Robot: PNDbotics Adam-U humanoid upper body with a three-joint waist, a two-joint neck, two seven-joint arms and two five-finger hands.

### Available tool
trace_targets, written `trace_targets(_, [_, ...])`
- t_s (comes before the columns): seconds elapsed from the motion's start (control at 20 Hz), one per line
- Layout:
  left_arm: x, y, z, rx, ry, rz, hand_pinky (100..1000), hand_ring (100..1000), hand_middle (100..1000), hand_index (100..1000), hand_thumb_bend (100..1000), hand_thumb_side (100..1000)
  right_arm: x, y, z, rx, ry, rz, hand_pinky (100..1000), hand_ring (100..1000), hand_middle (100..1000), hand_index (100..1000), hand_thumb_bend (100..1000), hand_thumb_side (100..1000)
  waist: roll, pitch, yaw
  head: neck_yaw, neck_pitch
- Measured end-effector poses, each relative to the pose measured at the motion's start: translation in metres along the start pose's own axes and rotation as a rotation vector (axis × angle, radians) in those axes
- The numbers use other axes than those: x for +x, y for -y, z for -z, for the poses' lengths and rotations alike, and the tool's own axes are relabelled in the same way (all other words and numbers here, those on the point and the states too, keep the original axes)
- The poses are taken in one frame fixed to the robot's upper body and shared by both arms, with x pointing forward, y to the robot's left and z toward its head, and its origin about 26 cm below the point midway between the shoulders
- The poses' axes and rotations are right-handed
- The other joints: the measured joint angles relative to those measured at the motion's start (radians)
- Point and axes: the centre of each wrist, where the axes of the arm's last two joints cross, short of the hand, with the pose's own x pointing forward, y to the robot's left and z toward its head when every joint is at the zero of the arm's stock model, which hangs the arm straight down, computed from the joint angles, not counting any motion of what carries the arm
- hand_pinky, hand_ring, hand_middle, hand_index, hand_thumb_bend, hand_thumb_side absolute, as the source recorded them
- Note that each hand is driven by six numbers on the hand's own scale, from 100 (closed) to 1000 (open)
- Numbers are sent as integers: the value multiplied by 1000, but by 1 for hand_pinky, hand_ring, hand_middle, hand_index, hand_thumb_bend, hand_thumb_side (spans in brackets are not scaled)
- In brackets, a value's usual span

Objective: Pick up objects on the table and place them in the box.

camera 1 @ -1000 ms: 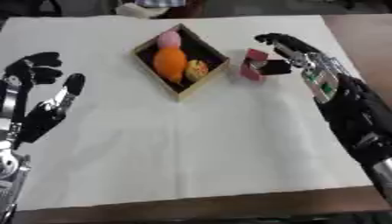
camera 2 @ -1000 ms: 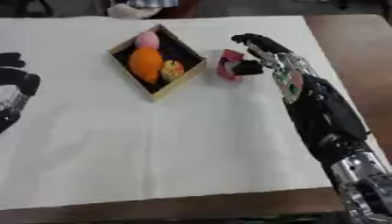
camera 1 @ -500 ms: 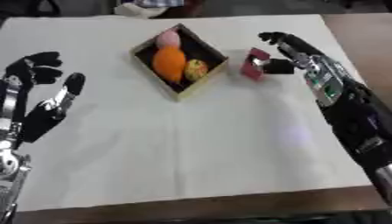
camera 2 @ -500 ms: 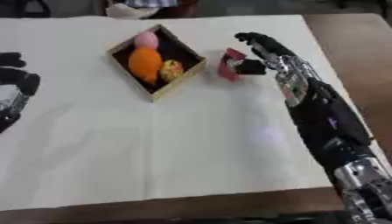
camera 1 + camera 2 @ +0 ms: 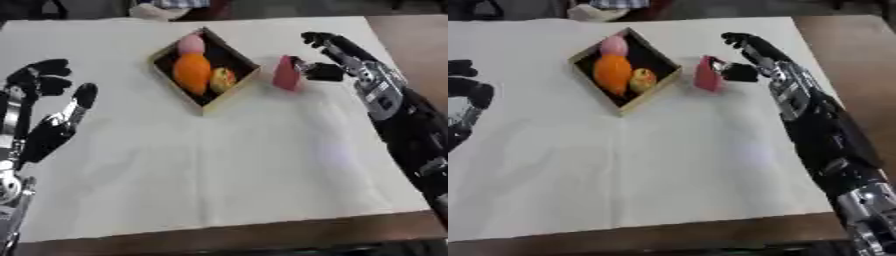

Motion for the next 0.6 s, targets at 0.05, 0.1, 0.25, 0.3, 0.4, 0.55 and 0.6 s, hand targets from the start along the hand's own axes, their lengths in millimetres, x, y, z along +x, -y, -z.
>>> trace_targets(0.05, [0,0,0,0,0,0,712,678,670,800,597,704,0,-1,0,7,0,-1,868,908,882,979,212,688,0,0,0,0,0])
trace_targets(0.1, [0,0,0,0,0,0,712,678,670,800,596,704,0,-2,1,16,0,-4,868,908,883,980,214,688,0,0,0,0,0])
trace_targets(0.25, [0,0,0,-1,1,0,712,679,670,800,596,704,2,-9,3,48,6,-11,869,908,883,979,217,687,0,0,0,1,0])
trace_targets(0.3, [0,0,0,-1,1,0,712,680,670,800,597,703,3,-11,4,59,11,-15,869,908,883,980,220,686,0,0,0,1,0])
trace_targets(0.4, [0,0,0,-1,1,0,712,681,670,800,597,704,5,-12,5,75,19,-26,869,908,883,980,225,689,0,0,0,1,0])
trace_targets(0.55, [0,0,0,-1,1,0,713,682,670,801,595,704,6,-13,6,93,32,-33,871,910,888,981,234,694,0,0,0,1,0])
trace_targets(0.6, [0,0,0,-1,1,0,713,682,670,801,595,704,6,-13,6,99,35,-37,872,911,890,981,241,693,0,0,0,1,0])
